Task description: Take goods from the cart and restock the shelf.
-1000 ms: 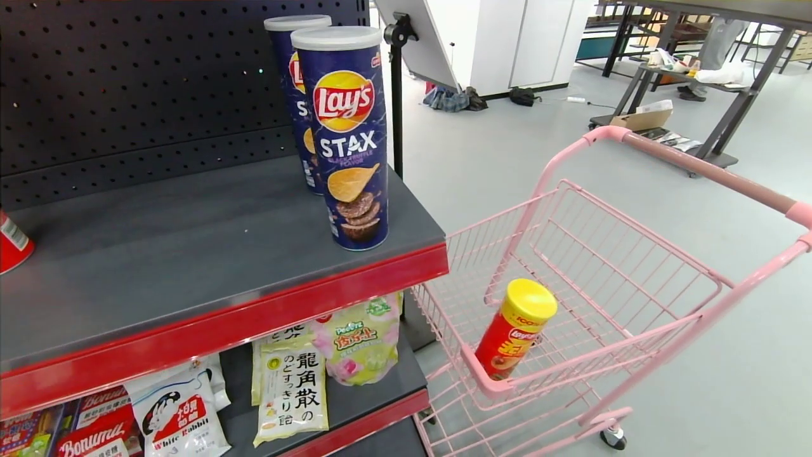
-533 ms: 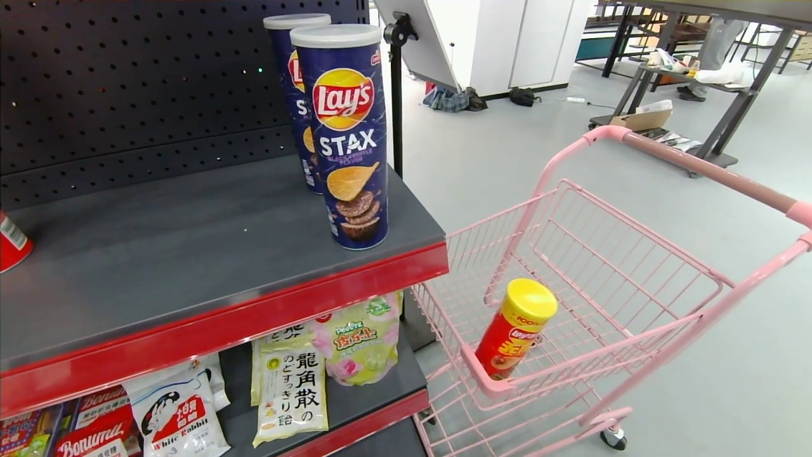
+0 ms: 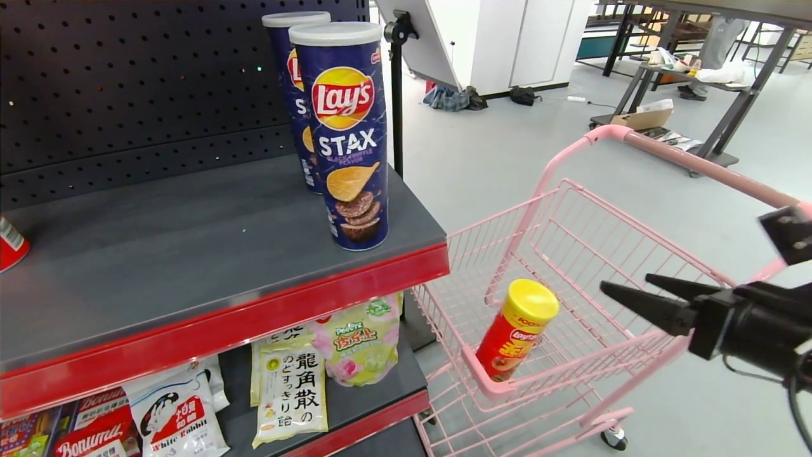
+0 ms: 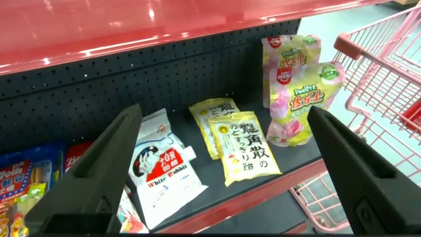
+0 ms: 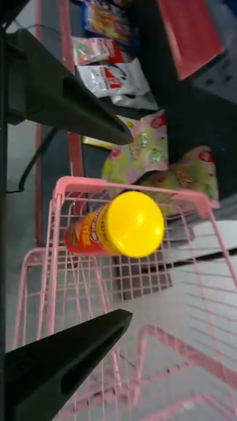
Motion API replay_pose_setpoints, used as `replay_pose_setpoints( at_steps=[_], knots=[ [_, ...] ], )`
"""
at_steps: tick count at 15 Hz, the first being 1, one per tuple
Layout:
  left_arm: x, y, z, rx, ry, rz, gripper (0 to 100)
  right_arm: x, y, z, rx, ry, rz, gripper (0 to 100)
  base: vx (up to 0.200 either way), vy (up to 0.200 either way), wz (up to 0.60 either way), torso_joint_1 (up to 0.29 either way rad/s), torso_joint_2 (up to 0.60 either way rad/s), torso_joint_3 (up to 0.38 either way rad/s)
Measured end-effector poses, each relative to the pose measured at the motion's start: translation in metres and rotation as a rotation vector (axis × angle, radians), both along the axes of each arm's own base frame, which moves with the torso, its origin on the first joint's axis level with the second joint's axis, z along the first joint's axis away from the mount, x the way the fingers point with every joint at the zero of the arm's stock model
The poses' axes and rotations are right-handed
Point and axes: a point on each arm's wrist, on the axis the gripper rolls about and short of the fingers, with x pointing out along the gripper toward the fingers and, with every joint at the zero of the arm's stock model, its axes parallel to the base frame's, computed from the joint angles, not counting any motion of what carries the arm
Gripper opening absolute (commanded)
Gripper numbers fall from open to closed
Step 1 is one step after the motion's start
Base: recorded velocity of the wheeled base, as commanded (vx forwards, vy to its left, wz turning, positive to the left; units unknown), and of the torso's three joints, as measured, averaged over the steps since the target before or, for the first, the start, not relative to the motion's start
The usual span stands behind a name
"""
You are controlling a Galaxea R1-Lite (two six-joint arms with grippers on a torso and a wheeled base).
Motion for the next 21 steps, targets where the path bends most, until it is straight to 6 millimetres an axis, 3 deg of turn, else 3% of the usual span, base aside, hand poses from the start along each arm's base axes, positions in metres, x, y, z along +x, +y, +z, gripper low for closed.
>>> replay_pose_setpoints(
  at_steps=[2,7,21],
  knots=[
    [0.0,0.0,0.0,0.0,0.0,0.0,100,0.018,0.013,-0.023,-0.014,0.061,0.046,100,0.0,0.0,0.0,0.0,0.0,0.0],
    [0.0,0.0,0.0,0.0,0.0,0.0,100,0.03,0.034,-0.057,-0.068,0.193,0.123,100,0.0,0.0,0.0,0.0,0.0,0.0],
    [0.0,0.0,0.0,0.0,0.0,0.0,100,0.09,0.055,-0.096,-0.111,0.21,0.124,100,0.0,0.0,0.0,0.0,0.0,0.0]
  ],
)
